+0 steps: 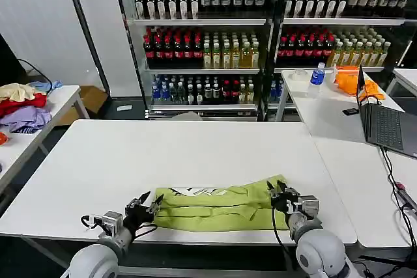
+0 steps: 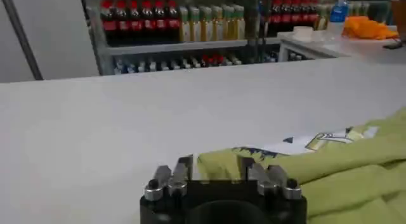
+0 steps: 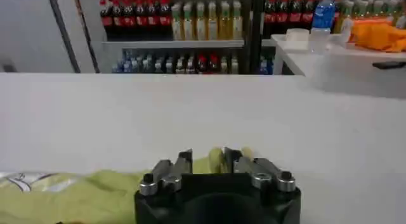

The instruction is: Fold and organize the clothes.

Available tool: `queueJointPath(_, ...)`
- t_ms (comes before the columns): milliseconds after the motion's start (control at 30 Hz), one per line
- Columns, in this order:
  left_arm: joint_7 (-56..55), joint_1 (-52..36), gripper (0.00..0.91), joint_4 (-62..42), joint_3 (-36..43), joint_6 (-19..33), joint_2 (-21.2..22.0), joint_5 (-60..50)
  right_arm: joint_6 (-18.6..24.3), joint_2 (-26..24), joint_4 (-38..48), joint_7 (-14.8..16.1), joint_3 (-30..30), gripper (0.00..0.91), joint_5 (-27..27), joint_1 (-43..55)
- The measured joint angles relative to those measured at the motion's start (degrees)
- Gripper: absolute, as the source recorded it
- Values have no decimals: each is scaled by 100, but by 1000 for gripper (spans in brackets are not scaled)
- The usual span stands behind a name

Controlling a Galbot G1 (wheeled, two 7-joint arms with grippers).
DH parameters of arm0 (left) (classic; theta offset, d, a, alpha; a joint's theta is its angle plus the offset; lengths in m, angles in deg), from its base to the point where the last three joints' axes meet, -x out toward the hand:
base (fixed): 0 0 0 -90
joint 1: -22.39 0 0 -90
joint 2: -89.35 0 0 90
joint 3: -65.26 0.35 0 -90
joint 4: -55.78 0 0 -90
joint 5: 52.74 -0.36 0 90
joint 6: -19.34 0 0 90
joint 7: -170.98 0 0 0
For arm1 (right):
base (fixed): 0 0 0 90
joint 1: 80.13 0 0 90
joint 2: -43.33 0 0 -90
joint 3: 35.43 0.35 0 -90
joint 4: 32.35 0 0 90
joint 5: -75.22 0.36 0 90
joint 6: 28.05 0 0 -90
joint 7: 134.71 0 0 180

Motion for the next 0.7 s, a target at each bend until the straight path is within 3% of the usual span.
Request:
queueJointPath(533, -539, -58, 907, 9, 87, -230, 604, 664, 1, 172, -415, 5, 460, 907, -97, -662)
queueJointPath(600, -581, -86, 453, -64, 106, -230, 694, 719, 1, 186, -448, 4, 502, 907, -82, -716)
queueJointPath(633, -594, -86, 131, -91, 111, -231, 733, 750, 1, 194, -461, 3, 522, 907, -75, -741)
queueJointPath(667, -607, -85, 50, -120, 117, -229, 773, 781, 1, 204, -476, 1, 540, 907, -66, -766)
queueJointPath(700, -615, -84, 30, -147, 124, -223, 801, 803, 1, 212, -486, -3, 556, 907, -59, -789)
